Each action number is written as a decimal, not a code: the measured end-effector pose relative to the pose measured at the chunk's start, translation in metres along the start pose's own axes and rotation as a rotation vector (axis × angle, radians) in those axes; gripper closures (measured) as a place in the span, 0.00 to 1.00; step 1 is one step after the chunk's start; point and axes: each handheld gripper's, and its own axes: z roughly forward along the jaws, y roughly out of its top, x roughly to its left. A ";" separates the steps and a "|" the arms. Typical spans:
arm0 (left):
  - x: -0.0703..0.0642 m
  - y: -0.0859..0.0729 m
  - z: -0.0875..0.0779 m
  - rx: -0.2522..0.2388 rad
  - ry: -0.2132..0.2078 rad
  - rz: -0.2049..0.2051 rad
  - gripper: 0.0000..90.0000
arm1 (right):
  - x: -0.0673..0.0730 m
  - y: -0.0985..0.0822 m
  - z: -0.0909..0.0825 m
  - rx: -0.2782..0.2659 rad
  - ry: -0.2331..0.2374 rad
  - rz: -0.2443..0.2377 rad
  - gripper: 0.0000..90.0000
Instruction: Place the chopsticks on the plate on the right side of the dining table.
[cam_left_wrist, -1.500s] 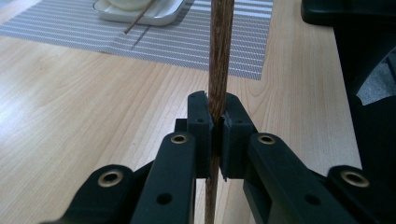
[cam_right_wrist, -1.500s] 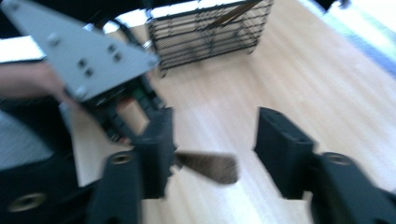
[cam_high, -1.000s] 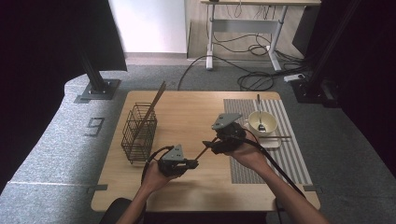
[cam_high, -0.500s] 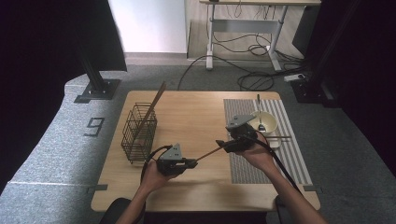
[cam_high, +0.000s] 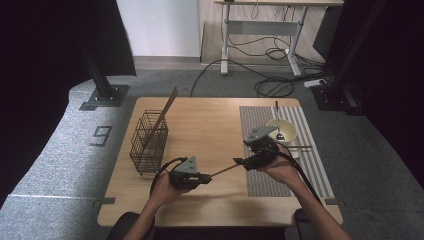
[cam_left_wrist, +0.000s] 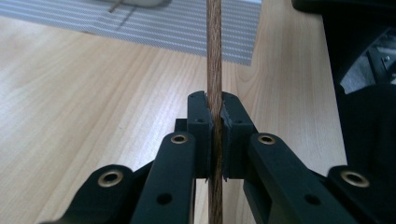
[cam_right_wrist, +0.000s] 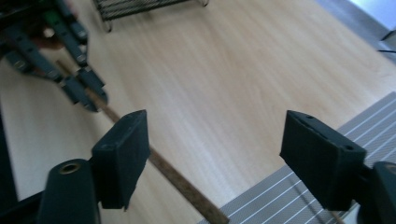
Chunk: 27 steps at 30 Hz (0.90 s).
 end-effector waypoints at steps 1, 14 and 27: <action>0.000 0.000 0.001 0.011 -0.004 0.004 0.94 | 0.002 -0.001 0.000 0.008 0.013 -0.010 0.25; -0.003 0.002 0.006 0.082 -0.061 0.003 0.94 | 0.031 -0.013 0.027 0.140 0.156 -0.147 0.43; -0.005 0.003 0.011 0.123 -0.096 0.015 0.94 | 0.045 -0.020 0.045 0.225 0.192 -0.245 0.75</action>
